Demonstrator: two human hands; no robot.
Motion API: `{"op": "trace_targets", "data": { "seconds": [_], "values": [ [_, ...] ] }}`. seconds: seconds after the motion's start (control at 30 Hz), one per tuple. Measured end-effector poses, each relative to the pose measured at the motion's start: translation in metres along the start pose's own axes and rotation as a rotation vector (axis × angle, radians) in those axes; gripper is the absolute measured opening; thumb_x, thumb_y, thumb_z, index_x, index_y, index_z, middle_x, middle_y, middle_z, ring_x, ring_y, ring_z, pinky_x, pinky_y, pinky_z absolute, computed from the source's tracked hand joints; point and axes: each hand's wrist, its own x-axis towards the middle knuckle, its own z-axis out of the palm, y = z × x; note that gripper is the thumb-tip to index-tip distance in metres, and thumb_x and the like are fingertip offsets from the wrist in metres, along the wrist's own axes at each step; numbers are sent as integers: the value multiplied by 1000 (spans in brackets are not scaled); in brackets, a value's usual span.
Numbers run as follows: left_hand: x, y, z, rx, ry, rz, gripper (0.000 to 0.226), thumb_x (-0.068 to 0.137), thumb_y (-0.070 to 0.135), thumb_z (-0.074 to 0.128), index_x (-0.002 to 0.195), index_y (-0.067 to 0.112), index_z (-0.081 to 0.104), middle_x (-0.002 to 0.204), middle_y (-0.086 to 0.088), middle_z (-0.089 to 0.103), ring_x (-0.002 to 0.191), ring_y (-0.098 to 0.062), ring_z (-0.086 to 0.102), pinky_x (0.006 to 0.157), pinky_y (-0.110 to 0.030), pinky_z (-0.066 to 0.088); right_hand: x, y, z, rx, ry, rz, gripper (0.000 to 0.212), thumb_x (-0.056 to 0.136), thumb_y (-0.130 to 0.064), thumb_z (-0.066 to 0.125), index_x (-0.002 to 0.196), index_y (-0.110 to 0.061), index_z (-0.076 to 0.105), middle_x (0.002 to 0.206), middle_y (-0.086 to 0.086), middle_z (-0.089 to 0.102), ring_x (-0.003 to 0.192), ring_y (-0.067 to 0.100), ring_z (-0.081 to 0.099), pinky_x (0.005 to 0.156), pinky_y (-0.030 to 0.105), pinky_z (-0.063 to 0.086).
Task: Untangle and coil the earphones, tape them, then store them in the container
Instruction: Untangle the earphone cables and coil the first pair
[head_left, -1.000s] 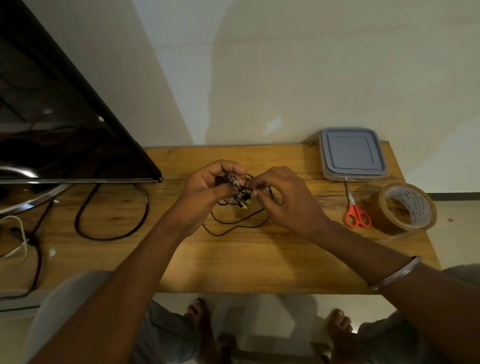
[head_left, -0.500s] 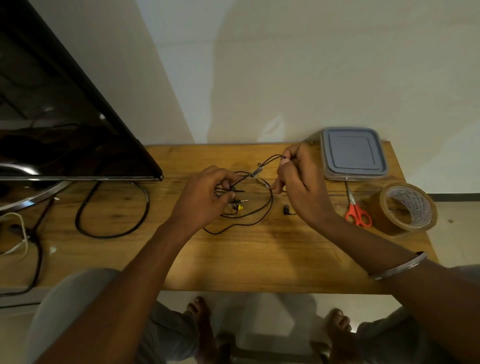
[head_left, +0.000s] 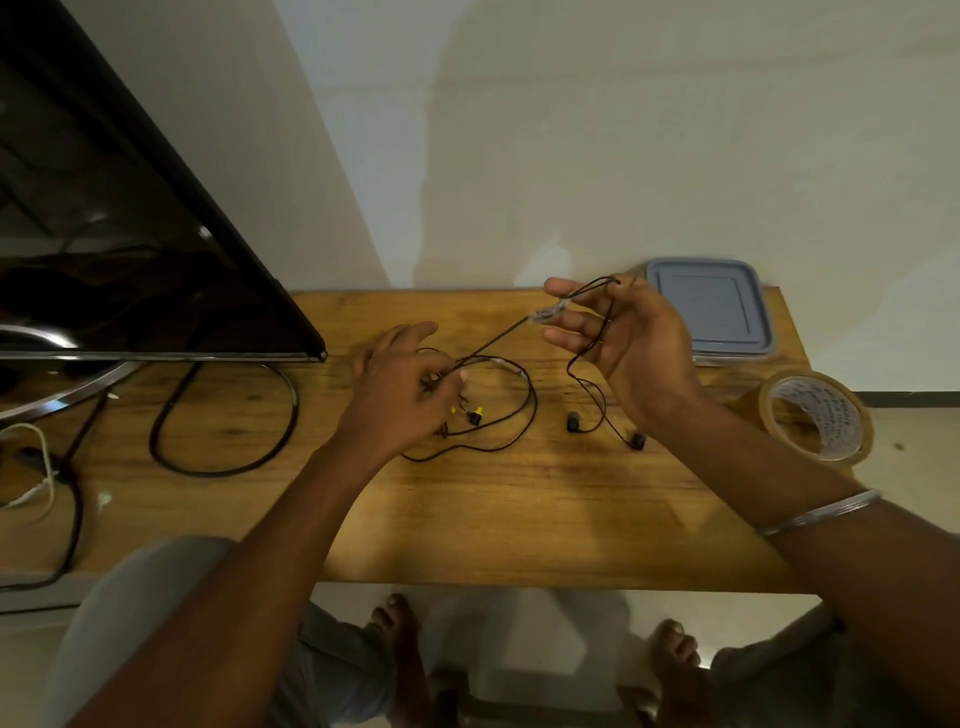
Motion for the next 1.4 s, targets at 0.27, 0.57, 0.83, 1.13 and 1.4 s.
{"op": "trace_targets", "data": {
  "seconds": [0.27, 0.57, 0.83, 1.13, 1.4],
  "values": [
    [0, 21, -18, -774, 184, -2, 22, 102, 24, 54, 105, 23, 75, 90, 6, 68, 93, -6, 62, 86, -15, 44, 0, 20, -13, -636, 250, -86, 16, 102, -9, 49, 117, -14, 51, 112, 6, 71, 99, 20, 69, 87, 39, 58],
    [0, 34, -21, -1503, -159, -157, 35, 102, 24, 42, 92, 12, 73, 55, 3, 45, 53, -10, 45, 60, -28, 45, -23, 38, 7, -957, -296, -428, 28, 96, -10, 63, 124, -13, 63, 117, -5, 67, 112, 13, 62, 84, 30, 55],
    [2, 29, -28, -1646, -147, -68, 30, 106, 25, 33, 103, 14, 60, 67, 2, 56, 61, -11, 51, 64, -27, 48, -21, 44, 3, -978, -369, -244, 11, 95, -16, 68, 102, -21, 74, 92, -2, 74, 84, 15, 68, 71, 35, 55],
    [2, 22, -27, -1299, -238, -94, 53, 103, 50, 32, 134, 12, 55, 105, -6, 66, 94, -21, 63, 83, -37, 51, -20, 35, 9, -514, -363, 50, 12, 99, 2, 55, 103, 1, 66, 94, 16, 72, 76, 17, 71, 70, 27, 61],
    [-7, 20, 5, -416, -202, 58, 7, 96, 18, 65, 96, 17, 72, 84, -1, 75, 75, -11, 71, 75, -43, 58, -11, 14, 9, 56, -118, 169, 15, 103, -4, 46, 101, -3, 60, 96, 12, 74, 86, 20, 75, 78, 28, 62]
  ]
}}
